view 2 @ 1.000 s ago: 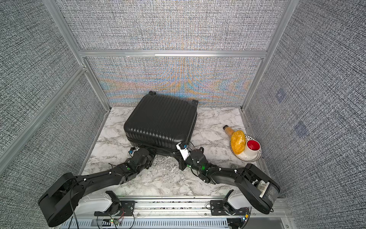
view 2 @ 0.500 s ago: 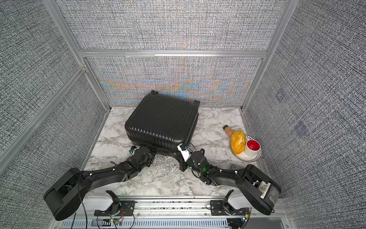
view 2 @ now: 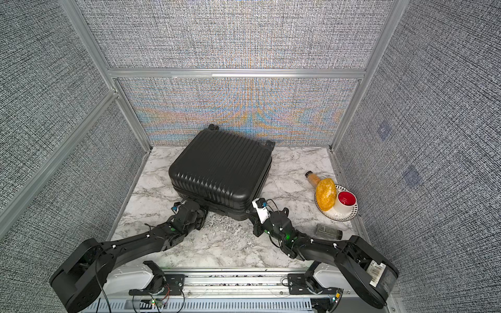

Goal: Open the suitcase zippers
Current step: Unzip the zipper on the suitcase.

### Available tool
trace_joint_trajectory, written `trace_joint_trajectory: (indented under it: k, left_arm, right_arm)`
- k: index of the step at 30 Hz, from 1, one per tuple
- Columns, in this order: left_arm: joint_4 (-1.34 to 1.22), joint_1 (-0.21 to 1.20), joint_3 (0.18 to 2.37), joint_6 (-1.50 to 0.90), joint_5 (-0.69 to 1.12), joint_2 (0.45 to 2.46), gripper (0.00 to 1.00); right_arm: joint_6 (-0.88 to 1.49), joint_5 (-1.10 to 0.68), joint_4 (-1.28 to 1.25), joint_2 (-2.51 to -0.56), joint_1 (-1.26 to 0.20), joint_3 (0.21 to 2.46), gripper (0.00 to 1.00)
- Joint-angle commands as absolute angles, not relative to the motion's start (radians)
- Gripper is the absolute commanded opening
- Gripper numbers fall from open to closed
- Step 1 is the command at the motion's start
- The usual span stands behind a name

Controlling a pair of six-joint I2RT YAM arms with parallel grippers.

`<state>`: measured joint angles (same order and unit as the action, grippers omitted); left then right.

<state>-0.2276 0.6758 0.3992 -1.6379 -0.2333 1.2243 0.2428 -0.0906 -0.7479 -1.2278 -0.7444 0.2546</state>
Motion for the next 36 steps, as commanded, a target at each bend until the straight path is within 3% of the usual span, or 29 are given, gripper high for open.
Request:
trace_joint_trajectory:
  k: [1,16,26,36]
  left_arm:
    - [-0.098,0.666,0.404,-1.541,-0.297,1.205,0.01]
    - [-0.001,0.523,0.349,-1.364,-0.168,1.06,0.01]
    - [0.035,0.284,0.406,-1.195,0.024,1.11,0.0]
    - [0.048,0.151,0.448,-1.106,0.127,1.165,0.0]
  right_arm:
    - [0.269,-0.028,-0.737,-1.212,-0.704,0.251,0.0]
    - [0.237,-0.227,-0.706,-1.412,-0.387,0.434,0.0]
    - [0.25,-0.349,-0.75,-1.504,-0.212,0.491,0.0]
    - [0.29,-0.421,-0.791,-1.557,-0.095,0.512,0.0]
